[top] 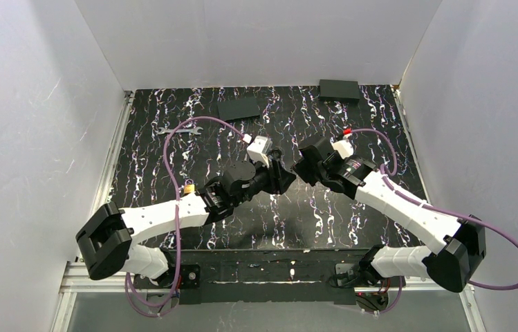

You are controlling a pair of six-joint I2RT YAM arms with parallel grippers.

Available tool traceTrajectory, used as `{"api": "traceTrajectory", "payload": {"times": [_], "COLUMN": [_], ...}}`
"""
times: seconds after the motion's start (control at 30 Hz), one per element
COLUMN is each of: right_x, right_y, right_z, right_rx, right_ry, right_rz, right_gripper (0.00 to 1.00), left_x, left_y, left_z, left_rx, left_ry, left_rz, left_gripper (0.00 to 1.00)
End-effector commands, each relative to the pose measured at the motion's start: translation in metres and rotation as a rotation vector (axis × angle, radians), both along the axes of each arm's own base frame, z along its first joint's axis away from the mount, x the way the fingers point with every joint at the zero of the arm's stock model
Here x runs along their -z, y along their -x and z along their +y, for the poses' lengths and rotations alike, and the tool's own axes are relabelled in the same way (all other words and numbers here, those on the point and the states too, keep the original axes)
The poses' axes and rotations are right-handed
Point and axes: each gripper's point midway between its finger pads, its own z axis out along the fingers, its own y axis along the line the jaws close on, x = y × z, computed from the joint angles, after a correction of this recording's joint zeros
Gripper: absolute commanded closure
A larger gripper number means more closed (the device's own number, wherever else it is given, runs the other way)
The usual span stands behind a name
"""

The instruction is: Unlock with the key

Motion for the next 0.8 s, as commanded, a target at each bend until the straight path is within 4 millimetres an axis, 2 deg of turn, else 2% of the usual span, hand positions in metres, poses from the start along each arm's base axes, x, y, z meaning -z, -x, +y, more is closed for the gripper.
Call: {"api": "traceTrajectory", "payload": {"times": [0.0,0.53,0.6,0.77], "right_x": [-0.0218,-0.0274,-0.0276,-0.0265], "right_y": [-0.0045,-0.0012,-0.001,0.0002], "right_z": [-0.0022,-0.004,-0.0041,-0.0037], "right_rx": [0.033,0.028,0.028,0.023], "right_ry": [-0.037,-0.059,-0.062,-0.065], "right_rz": [-0.057,-0.072,-0.074,-0.071], "right_gripper": [0.99,0.99,0.99,0.99], "left_x": [-0.0186,-0.0112,-0.0117,-0.0155], "left_y": [-0.0046,-0.0091,-0.0094,-0.0107], "left_z": [-0.0049,-0.0117,-0.0119,-0.0116], "left_rx": [-0.013,-0.021,-0.023,-0.023], "left_ry": [0.031,0.023,0.024,0.02], "left_rz": [-0.038,-0.015,-0.017,-0.033], "left_gripper": [0.56,0.57,0.62,0.87]}}
